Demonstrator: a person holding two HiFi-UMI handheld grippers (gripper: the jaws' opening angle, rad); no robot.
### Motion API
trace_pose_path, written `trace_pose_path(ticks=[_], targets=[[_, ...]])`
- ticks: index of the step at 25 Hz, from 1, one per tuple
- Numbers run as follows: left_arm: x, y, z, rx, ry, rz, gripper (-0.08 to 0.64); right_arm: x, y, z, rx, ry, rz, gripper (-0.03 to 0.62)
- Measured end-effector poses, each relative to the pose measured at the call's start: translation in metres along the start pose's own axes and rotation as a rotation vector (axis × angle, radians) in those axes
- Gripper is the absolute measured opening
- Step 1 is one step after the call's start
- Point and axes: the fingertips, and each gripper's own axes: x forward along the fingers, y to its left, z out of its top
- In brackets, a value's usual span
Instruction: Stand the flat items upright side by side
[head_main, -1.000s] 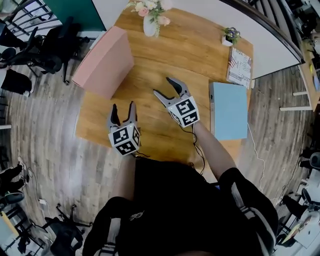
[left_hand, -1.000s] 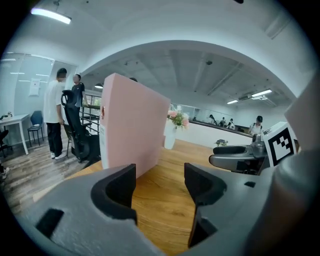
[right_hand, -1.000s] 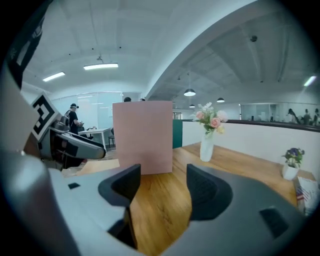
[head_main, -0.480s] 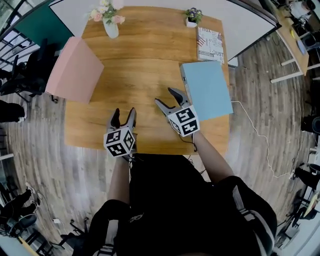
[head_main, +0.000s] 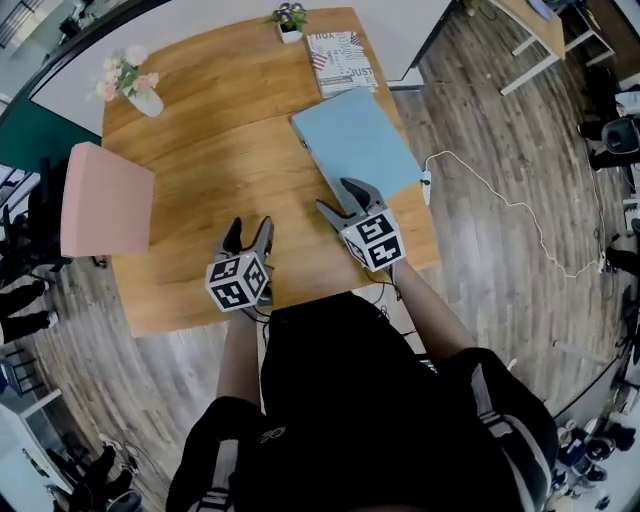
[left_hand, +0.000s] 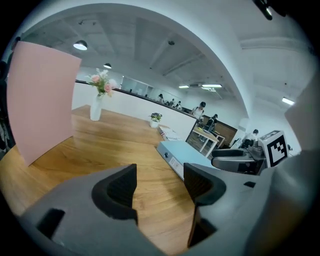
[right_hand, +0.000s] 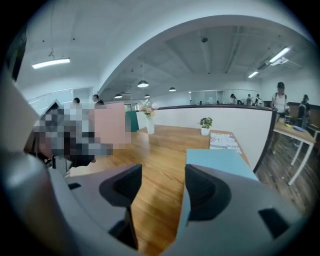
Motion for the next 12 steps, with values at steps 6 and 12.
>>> trace_pose_path(ticks=[6,12], targets=[[0.033,-0.04,0.014,0.058,0.043,-0.152,0.299,-0.027,-0.03,-0.01,0.069,0.012,-0.13,0.276],[0.064,-0.071,0.016,0.105,0.104,-0.287,0.299,-0.041,-0.053,-0.034,0.201,0.054,-0.203,0.275]])
